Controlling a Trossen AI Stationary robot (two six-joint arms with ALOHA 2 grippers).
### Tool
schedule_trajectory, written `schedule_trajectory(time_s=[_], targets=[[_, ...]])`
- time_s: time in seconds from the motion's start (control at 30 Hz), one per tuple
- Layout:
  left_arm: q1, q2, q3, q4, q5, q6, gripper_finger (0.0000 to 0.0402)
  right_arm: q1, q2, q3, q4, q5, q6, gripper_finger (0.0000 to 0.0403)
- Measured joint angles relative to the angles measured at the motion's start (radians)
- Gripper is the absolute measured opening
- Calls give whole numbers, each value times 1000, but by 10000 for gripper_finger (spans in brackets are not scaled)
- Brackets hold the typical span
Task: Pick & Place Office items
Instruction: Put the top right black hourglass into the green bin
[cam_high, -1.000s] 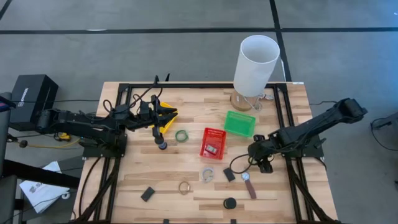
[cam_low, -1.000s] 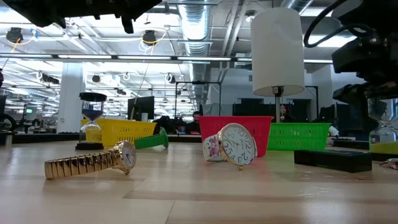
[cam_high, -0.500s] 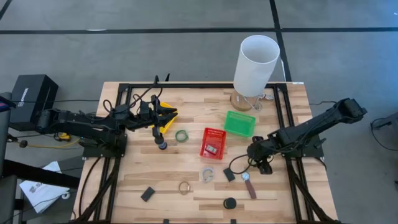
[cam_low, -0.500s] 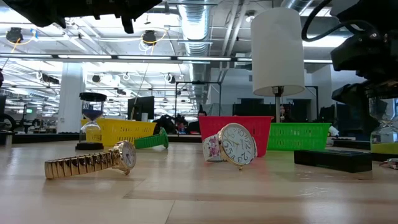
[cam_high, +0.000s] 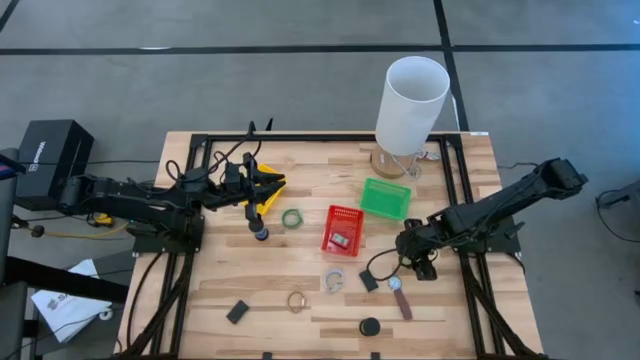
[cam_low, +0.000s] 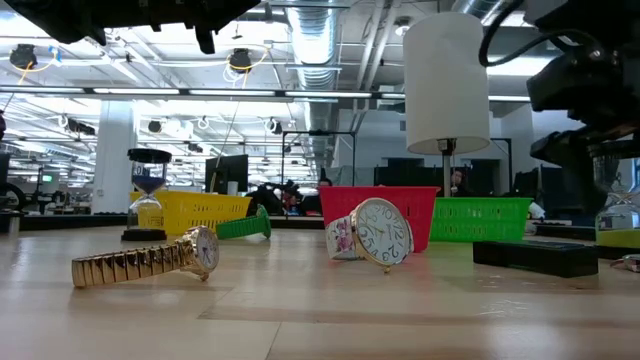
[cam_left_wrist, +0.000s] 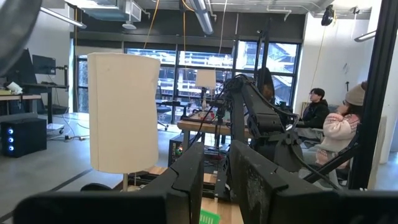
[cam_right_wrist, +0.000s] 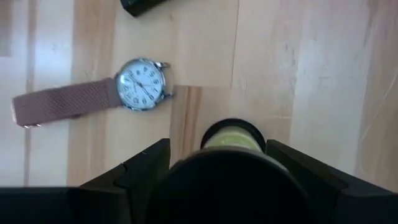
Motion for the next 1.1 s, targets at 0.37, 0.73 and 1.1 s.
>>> schedule_trajectory(time_s=[0.37, 0.73, 1.1], targets=[[0, 0, 0, 0, 0, 0, 74, 0, -2, 0, -4, 0, 0, 227], [0, 0, 0, 0, 0, 0, 74, 0, -2, 0, 7, -4, 0, 160], [0, 0, 0, 0, 0, 0, 74, -25, -2, 0, 12, -7, 0, 149]])
